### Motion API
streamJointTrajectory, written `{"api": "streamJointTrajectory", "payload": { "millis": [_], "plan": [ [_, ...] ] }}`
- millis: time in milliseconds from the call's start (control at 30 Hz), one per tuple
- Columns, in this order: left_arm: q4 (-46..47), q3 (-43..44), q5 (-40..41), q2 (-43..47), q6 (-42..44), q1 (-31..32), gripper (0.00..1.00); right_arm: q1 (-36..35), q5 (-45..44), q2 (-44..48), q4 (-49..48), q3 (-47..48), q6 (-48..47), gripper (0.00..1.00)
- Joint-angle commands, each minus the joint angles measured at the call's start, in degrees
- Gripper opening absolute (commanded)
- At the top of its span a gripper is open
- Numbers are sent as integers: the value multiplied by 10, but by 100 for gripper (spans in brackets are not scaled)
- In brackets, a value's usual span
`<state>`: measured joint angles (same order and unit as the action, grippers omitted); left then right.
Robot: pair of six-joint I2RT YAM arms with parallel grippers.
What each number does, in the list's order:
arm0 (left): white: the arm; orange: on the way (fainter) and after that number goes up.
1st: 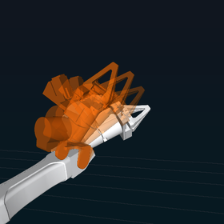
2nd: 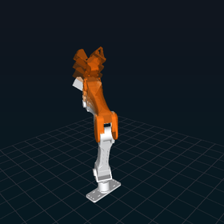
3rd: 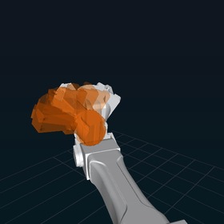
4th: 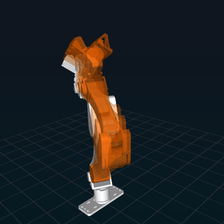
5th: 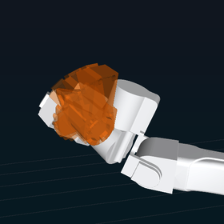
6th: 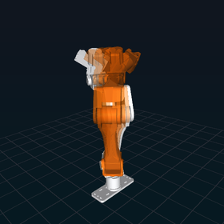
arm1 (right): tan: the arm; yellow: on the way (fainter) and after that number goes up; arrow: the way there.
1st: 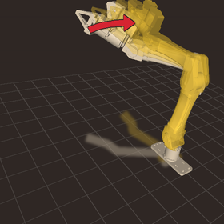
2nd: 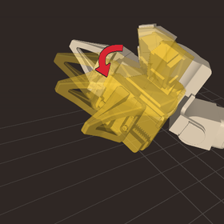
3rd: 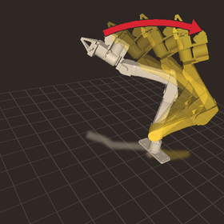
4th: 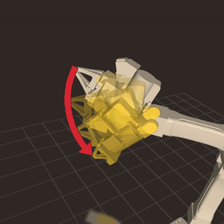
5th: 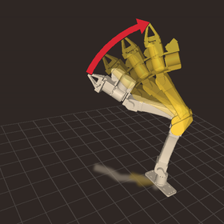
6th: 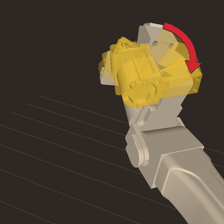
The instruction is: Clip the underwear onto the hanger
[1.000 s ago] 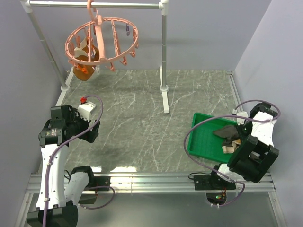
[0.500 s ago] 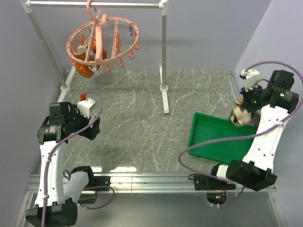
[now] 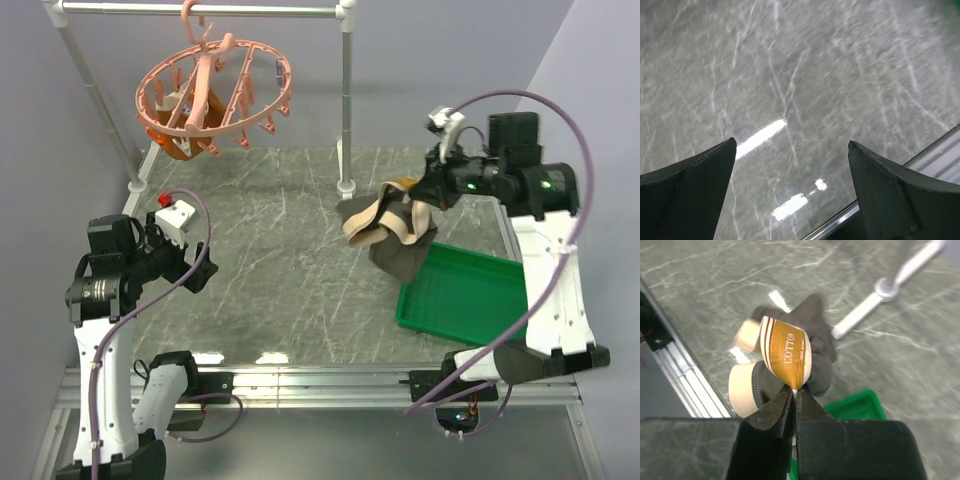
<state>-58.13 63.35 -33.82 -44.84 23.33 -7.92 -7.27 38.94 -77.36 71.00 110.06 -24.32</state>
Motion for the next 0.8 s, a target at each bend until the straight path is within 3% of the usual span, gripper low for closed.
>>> {"api": "streamJointTrajectory", "payload": {
  "millis": [0, 267, 433, 533, 667, 767],
  "plan": [
    [-19, 27, -72, 7, 27, 1, 99, -52, 18, -31, -61, -31, 37, 0],
    [-71, 33, -106, 19, 90, 0, 97, -231, -72, -60, -211, -132, 85, 0],
    [-88, 21, -95, 24, 177, 0, 96, -283, -86, -111, -276, -119, 107, 0],
    [-106, 7, -85, 27, 239, 1, 96, -319, -110, -160, -258, -123, 62, 0],
    [-102, -35, -61, 36, 325, 1, 97, -375, -174, -216, -212, -179, 8, 13],
    [-99, -74, -47, 28, 383, 4, 97, -394, -171, -203, -215, -265, 8, 25]
  ]
}}
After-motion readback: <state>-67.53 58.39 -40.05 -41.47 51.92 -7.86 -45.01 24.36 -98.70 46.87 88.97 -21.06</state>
